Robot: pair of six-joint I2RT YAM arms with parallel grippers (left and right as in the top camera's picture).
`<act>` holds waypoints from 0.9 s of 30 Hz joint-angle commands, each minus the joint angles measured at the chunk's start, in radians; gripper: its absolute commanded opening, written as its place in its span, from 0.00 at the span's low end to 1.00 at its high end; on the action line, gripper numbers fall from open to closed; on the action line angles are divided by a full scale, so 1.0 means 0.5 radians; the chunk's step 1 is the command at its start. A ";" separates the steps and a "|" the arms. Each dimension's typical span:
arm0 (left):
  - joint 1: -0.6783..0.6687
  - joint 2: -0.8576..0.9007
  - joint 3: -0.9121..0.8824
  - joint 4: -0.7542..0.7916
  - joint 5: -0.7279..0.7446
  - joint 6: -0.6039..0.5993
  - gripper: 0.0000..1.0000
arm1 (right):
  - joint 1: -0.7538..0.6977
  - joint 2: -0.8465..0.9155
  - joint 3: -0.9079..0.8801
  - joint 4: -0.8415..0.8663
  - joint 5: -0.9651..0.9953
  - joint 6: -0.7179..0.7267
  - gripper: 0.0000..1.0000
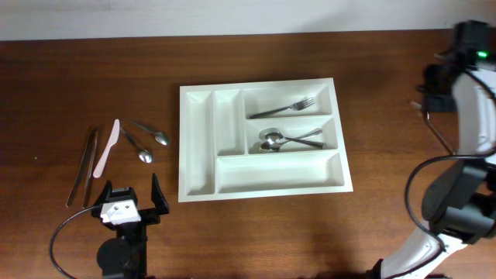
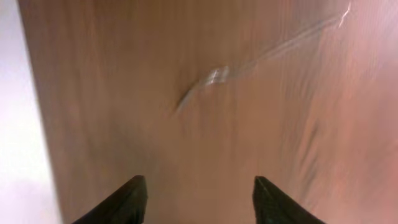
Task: Pack container
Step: 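Return the right gripper to the remaining fork and grasp it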
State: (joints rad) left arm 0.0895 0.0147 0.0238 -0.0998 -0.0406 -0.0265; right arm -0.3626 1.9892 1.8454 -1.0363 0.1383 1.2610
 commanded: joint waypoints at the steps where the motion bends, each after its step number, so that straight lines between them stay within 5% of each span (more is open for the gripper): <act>1: 0.010 -0.018 -0.013 0.008 0.021 0.024 0.99 | -0.186 -0.016 0.016 0.016 0.144 -0.958 0.50; 7: 0.010 -0.018 -0.013 0.008 0.021 0.024 0.99 | -0.368 -0.012 0.016 0.151 0.103 -2.115 0.38; 14: 0.010 -0.018 -0.013 0.008 0.021 0.024 0.99 | -0.356 0.032 0.015 0.322 -0.233 -2.941 0.31; 19: 0.010 -0.018 -0.013 0.008 0.021 0.024 0.99 | -0.336 0.148 0.010 0.321 -0.257 -3.194 0.32; 27: 0.010 -0.018 -0.013 0.008 0.021 0.024 0.99 | -0.333 0.388 0.010 0.362 -0.331 -3.197 0.32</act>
State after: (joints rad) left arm 0.0895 0.0147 0.0238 -0.0998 -0.0406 -0.0265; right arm -0.5350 2.1452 1.8454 -0.8639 0.0074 -0.3050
